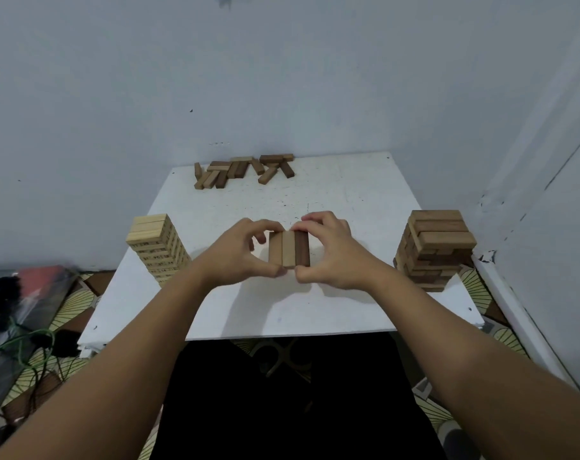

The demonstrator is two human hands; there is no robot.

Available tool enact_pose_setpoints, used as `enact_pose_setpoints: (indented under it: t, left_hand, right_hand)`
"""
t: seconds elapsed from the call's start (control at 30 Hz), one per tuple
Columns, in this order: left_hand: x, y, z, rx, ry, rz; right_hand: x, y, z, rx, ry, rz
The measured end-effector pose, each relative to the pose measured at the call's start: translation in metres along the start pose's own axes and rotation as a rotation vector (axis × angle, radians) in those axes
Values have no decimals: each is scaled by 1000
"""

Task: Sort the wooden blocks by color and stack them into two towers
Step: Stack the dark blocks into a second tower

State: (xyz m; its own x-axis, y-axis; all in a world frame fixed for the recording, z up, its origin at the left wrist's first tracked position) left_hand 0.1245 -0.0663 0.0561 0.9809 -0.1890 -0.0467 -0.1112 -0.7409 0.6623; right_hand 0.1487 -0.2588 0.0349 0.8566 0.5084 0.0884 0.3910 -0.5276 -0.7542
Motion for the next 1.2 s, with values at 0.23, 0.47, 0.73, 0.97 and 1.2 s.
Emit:
enact_pose_setpoints:
  t: [0.23,0.47,0.73,0.97,1.2]
  left_hand:
    - [-1,52,-44,32,119,96]
    - [26,111,-10,33,87,196]
    - [60,167,58,6,-37,266]
    - [78,180,86,-23,-100,253]
    - [84,183,95,-30,-116,218]
  right_hand:
    - [0,-55,-59,-214,118,-126]
    - [-38,-36,-126,-310,118,-8]
    - [-85,29,-174,-253,99,182]
    - [-100,57,-188,-178,68,223]
    - [-100,69,-189,-128,37,259]
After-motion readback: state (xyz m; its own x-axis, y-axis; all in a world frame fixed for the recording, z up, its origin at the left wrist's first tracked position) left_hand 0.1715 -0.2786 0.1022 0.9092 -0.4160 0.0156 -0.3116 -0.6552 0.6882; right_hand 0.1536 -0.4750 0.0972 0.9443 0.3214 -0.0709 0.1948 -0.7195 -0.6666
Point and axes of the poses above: each hand's wrist, its own x-axis towards the middle knuckle, its own z-axis out of the palm, y = z × x, the point moved 5 cm from there along x, towards the middle knuckle, and after that the axes turned 1 degree about x, right-handed, at the moved point
